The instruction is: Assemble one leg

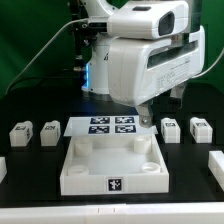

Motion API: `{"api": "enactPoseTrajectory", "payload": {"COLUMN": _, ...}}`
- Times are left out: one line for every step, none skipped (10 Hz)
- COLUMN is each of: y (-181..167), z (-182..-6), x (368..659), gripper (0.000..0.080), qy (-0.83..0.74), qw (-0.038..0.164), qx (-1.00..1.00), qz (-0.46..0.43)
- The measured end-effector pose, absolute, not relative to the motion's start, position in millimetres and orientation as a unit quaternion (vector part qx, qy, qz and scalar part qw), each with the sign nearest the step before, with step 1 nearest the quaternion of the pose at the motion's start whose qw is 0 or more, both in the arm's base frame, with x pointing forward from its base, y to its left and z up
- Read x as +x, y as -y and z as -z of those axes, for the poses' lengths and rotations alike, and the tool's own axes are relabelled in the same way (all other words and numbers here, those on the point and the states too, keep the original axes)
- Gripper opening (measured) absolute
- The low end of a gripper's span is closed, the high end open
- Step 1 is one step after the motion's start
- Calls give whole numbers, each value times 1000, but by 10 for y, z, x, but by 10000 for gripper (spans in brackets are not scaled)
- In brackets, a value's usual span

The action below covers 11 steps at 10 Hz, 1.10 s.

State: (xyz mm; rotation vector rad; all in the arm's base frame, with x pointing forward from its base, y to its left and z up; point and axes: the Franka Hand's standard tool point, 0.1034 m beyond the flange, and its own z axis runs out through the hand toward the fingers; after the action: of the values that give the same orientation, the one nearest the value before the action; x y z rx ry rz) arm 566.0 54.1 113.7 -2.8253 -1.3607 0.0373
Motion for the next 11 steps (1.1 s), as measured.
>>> {"api": "enactPoseTrajectory", "payload": {"y": -541, "z": -1137, "x": 5660, "gripper": 650, "qy": 434, "qw": 3, "qx": -901, "qz": -12}}
{"api": "enactPoseTrajectory", "payload": {"y": -541, "z": -1137, "x": 5660, "gripper": 650, "qy": 434, "qw": 3, "qx": -901, "qz": -12}}
{"api": "enactPoseTrajectory", "payload": {"y": -541, "z": -1136, "x": 5660, "gripper": 650, "qy": 434, "qw": 3, "qx": -901, "qz": -12}}
{"api": "enactPoseTrajectory", "payload": {"y": -541, "z": -1136, "x": 5660, "gripper": 650, "qy": 434, "qw": 3, "qx": -901, "qz": -12}}
{"api": "enactPoseTrajectory", "payload": {"y": -530, "z": -1134, "x": 5645, "gripper": 650, "qy": 449, "qw": 3, "qx": -893, "qz": -13}}
{"api": "enactPoseTrajectory", "payload": {"y": -482, "z": -1100, "x": 5511, "gripper": 650, "qy": 464, "qw": 4, "qx": -886, "qz": -17}}
{"api": "enactPoseTrajectory", "payload": {"y": -432, "z": -1036, "x": 5310, "gripper": 650, "qy": 496, "qw": 5, "qx": -868, "qz": -18}}
{"api": "enactPoseTrajectory", "payload": {"y": -357, "z": -945, "x": 5090, "gripper": 650, "qy": 558, "qw": 6, "qx": -829, "qz": -19}}
{"api": "enactPoseTrajectory", "payload": {"y": -239, "z": -843, "x": 4880, "gripper": 650, "qy": 609, "qw": 9, "qx": -793, "qz": -19}}
{"api": "enactPoseTrajectory", "payload": {"y": -130, "z": -768, "x": 4771, "gripper": 650, "qy": 656, "qw": 9, "qx": -755, "qz": -13}}
{"api": "enactPoseTrajectory", "payload": {"y": -40, "z": -708, "x": 4701, "gripper": 650, "qy": 692, "qw": 7, "qx": -722, "qz": -7}}
